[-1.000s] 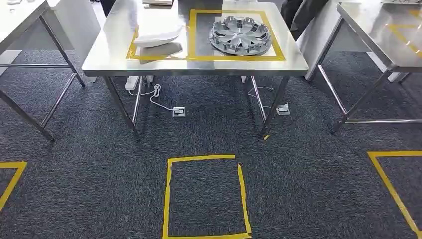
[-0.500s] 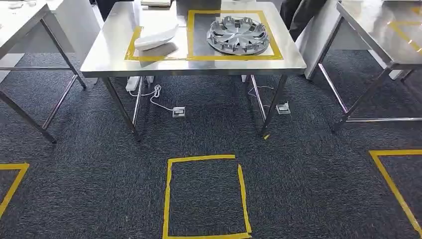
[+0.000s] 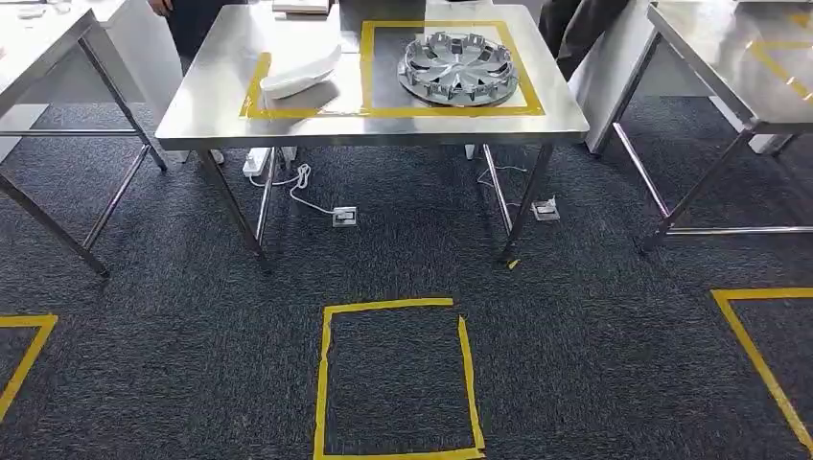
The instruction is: Take the parts from the cabinet and place them on the table.
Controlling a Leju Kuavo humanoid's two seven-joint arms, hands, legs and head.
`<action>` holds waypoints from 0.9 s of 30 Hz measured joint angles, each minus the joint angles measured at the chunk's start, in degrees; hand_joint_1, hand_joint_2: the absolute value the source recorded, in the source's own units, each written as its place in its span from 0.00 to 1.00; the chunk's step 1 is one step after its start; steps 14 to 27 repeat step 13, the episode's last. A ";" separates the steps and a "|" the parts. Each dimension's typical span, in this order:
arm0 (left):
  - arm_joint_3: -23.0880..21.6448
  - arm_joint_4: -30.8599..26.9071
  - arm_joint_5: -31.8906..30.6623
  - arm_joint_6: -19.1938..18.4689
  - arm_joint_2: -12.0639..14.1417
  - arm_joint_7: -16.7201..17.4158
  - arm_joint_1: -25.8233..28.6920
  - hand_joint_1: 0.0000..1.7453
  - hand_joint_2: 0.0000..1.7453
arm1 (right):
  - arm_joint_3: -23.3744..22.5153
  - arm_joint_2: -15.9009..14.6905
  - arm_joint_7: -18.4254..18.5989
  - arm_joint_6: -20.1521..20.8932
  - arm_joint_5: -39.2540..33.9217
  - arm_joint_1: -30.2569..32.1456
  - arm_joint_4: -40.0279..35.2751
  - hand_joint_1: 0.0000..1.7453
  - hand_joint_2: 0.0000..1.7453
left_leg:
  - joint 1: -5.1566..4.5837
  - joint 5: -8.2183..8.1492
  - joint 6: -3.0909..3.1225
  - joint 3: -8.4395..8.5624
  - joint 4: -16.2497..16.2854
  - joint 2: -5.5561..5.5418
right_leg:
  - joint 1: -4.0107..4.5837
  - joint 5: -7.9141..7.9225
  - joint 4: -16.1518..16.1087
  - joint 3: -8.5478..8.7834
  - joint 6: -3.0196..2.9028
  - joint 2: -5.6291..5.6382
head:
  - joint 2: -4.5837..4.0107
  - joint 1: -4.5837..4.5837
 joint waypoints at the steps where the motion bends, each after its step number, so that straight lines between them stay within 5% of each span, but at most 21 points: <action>1: 0.00 -0.02 0.02 0.00 0.00 0.00 0.00 0.00 0.00 | 0.00 0.00 0.00 0.00 0.00 0.00 0.00 0.00 0.00 | 0.00 0.00 0.00 0.00 0.00 0.00 | 0.00 0.00 0.01 0.00 0.00 0.00 | 0.00 0.00; 27: -0.02 -0.24 0.02 0.00 0.00 0.00 0.07 0.00 0.00 | 0.07 -0.09 0.00 0.00 0.00 0.01 -0.04 0.00 0.00 | 0.00 0.01 -0.01 0.00 0.00 0.00 | 0.00 0.00 0.03 -0.03 0.00 0.00 | 0.02 0.00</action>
